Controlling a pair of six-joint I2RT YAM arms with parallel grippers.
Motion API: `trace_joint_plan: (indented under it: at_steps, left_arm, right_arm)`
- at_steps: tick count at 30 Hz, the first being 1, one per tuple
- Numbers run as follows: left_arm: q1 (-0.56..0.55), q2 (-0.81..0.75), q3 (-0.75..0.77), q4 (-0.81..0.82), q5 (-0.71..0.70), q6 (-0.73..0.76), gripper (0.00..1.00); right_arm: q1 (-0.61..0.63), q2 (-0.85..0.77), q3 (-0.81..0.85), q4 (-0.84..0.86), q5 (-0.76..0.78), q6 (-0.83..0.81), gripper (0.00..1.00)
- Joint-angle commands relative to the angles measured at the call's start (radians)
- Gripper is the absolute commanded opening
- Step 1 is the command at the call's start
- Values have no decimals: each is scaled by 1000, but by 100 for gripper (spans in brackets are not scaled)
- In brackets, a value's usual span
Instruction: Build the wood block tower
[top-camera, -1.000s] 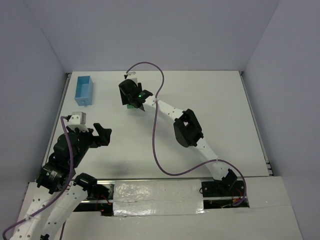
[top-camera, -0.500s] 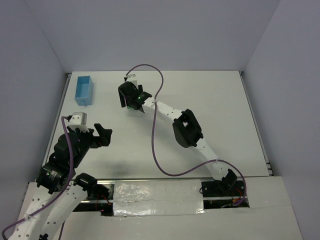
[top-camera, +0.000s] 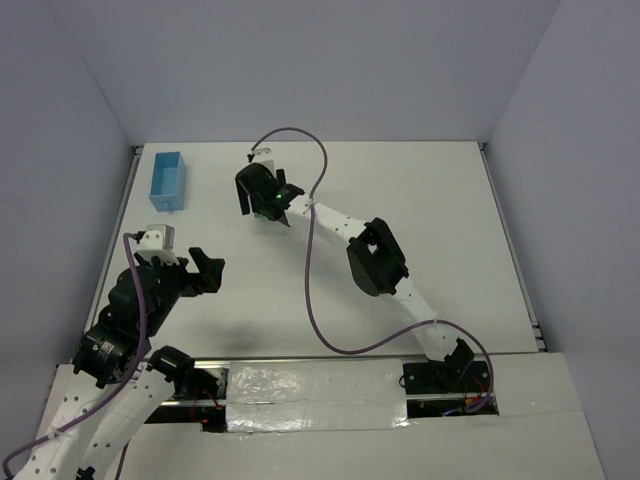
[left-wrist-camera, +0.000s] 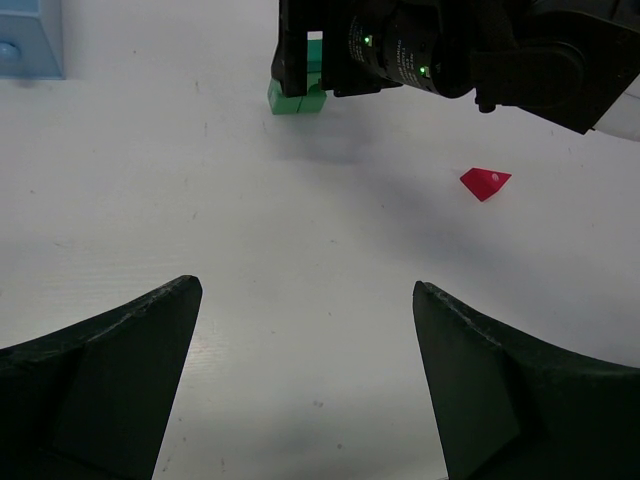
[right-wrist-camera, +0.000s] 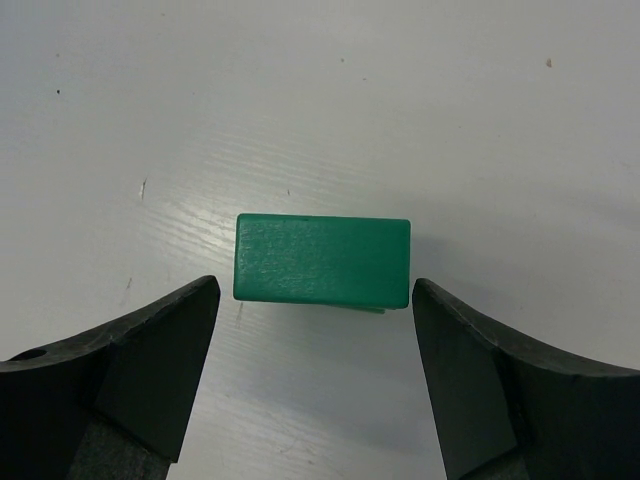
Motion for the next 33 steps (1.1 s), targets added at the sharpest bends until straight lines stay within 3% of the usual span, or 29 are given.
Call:
trace_joint_plan:
  at_steps: [1,33]
  left_arm:
    - [-10,-16,14,20,-11,3,100]
    - [-20,-10,15,19,-15,3,100]
  right_arm:
    - [13,-88,-9,54,25,-12,85]
    - [16,-143,-47,37,66,-10,86]
